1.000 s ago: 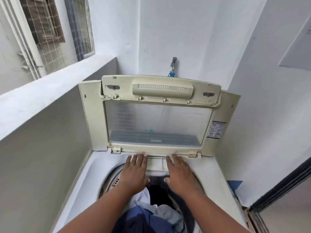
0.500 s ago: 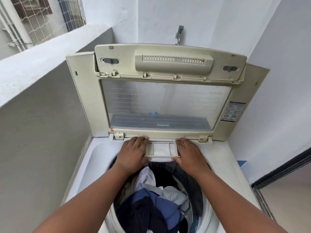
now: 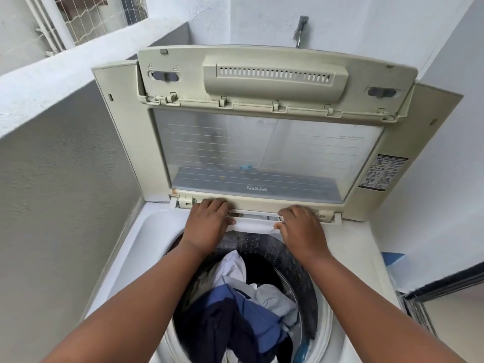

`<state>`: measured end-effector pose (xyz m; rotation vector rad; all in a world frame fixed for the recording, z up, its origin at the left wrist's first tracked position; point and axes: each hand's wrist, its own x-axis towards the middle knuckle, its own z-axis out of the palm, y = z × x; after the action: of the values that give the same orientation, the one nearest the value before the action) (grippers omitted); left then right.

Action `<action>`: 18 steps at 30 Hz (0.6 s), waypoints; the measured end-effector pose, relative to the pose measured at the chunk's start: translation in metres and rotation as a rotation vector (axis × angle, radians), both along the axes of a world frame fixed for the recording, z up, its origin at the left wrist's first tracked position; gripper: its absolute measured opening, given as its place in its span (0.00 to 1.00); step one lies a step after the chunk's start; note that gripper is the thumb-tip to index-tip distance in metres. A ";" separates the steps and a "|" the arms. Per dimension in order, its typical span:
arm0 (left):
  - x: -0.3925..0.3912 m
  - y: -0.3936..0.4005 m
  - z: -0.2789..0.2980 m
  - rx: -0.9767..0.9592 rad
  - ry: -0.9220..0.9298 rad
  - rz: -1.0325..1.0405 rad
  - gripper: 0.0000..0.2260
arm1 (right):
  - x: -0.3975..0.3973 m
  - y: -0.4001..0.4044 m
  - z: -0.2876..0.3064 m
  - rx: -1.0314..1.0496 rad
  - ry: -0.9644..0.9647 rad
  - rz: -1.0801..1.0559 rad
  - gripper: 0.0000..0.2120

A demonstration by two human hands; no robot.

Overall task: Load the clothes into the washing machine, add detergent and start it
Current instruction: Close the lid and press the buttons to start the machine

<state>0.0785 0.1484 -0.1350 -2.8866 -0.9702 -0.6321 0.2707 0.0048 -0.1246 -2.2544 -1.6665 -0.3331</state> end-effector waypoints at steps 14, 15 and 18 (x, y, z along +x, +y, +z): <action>0.000 0.008 -0.009 -0.079 -0.105 0.014 0.11 | -0.001 0.004 -0.001 0.157 0.079 0.000 0.12; 0.000 0.008 -0.009 -0.086 -0.103 0.009 0.11 | -0.001 0.004 -0.001 0.163 0.081 -0.001 0.12; 0.000 0.007 -0.008 -0.099 -0.105 -0.004 0.13 | -0.002 0.004 -0.001 0.180 0.078 -0.007 0.12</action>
<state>0.0783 0.1553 -0.1430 -2.9682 -1.0368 -0.7649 0.2687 0.0091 -0.1257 -2.1143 -1.5260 -0.3763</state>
